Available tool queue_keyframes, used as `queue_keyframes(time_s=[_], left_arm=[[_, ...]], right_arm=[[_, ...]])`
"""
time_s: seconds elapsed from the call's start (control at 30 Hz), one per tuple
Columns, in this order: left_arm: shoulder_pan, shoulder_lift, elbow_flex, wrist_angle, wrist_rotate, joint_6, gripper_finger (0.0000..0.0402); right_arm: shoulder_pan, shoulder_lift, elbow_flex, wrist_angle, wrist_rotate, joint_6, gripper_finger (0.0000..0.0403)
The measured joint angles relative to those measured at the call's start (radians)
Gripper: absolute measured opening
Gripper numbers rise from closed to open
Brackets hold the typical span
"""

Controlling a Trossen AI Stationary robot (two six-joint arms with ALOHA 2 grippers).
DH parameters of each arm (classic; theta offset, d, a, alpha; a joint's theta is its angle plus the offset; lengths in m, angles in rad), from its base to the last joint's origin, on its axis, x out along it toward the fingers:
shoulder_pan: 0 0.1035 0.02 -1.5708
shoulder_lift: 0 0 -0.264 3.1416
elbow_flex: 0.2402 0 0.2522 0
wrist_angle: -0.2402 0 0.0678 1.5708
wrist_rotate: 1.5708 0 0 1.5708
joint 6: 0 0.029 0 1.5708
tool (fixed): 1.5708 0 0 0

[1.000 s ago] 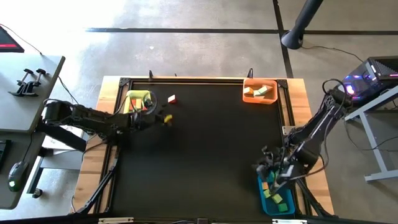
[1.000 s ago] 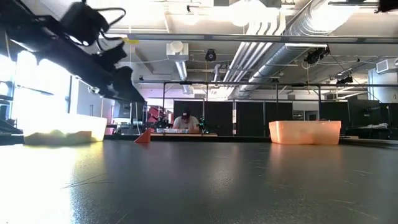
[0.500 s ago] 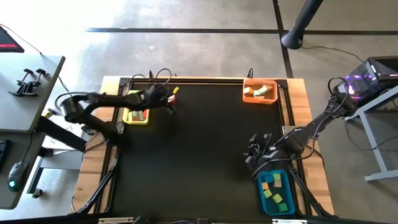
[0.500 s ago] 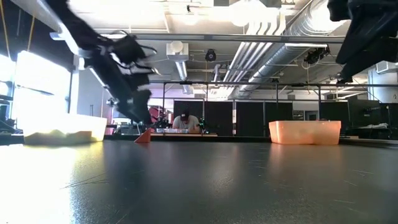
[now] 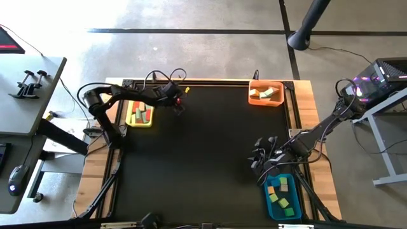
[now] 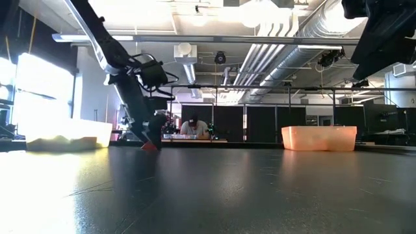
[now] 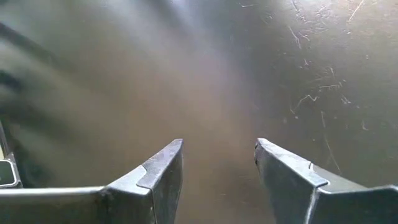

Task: Sort blocks by size
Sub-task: Put the orange triangular block into the orange bin

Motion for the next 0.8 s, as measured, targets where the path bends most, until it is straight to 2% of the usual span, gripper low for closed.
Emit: queue_keyframes(time_s=[0.1,0.2,0.37,0.5,0.67,0.8], left_arm=[[0.004,0.003,0.0,-0.016,0.034,-0.002,0.0291],[0.005,0.001,0.0,-0.036,0.074,-0.002,0.0254],[0.004,0.001,-0.001,-0.043,0.12,0.002,0.0162],[0.0,-0.007,-0.002,-0.043,0.168,0.009,0.009],[-0.052,-0.035,-0.01,-0.02,0.313,0.01,0.0089],[-0.14,-0.047,-0.008,0.066,0.416,0.059,0.0089]], right_arm=[[0.0,0.0,0.0,0.004,0.0,-0.001,0.0193],[0.0,0.0,0.0,0.004,0.001,-0.002,0.0193],[0.0,0.0,0.0,0.004,0.008,-0.003,0.0193],[-0.001,0.01,0.0,0.001,0.069,-0.011,0.0193],[-0.022,0.051,-0.037,0.057,0.165,-0.158,0.0193],[-0.066,0.095,-0.127,0.303,0.242,-0.356,0.0193]])
